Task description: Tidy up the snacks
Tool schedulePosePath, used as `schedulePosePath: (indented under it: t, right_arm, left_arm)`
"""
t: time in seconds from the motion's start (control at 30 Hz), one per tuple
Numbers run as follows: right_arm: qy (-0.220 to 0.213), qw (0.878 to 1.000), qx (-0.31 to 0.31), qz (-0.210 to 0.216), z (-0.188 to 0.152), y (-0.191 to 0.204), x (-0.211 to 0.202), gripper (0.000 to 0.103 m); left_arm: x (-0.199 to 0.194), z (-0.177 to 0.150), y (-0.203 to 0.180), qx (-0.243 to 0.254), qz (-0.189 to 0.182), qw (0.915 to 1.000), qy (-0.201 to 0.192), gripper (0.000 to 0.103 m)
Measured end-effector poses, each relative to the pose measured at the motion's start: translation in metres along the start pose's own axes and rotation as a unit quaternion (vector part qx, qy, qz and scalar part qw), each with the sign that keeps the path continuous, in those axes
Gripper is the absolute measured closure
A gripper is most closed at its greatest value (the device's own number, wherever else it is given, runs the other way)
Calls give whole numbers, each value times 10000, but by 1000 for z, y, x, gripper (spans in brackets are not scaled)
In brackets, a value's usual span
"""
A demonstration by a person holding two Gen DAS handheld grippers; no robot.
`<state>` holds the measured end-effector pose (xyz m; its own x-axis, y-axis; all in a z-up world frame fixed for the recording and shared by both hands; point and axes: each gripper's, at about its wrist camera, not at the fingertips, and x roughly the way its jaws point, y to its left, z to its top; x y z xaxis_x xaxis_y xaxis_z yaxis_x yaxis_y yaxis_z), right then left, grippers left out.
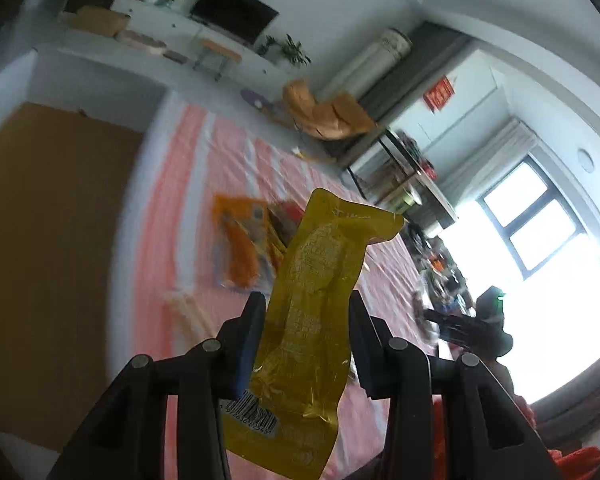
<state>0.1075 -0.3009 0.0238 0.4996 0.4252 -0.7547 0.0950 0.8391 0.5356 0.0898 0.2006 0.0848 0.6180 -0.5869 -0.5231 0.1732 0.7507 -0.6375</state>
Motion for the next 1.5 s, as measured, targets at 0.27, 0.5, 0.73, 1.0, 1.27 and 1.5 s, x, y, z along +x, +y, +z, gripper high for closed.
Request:
schedulePosePath:
  t: [0.27,0.5,0.73,1.0,1.27,1.5]
  right_arm:
    - [725,9727,-950,1990,-18,197,60,59]
    - [1441,9407,-1800,2490,-71,357,151,48]
    - [920,9470,-2068,2281,-68,361,164,17]
    - [93,9623,-2644,633,-86,204,138,15]
    - [1272,9622,-1972,1382,-132,95,150,15]
    - [98,9868,-1490,625,-70,36,143,17]
  left_arm:
    - [-76,10,59,-286,1159,9911,-593,62]
    - [-93,-4,102,-386,2515,9647,-678,53]
    - [-96,-19,113,-530,2561,9594,-1057,16]
    - [-48,-40,27,198,1475,9851,-858,9]
    - [62,-84,-70,1265,1057,9857,343,9]
    - [129,-131,-84,1794,1404,9655,1261,9]
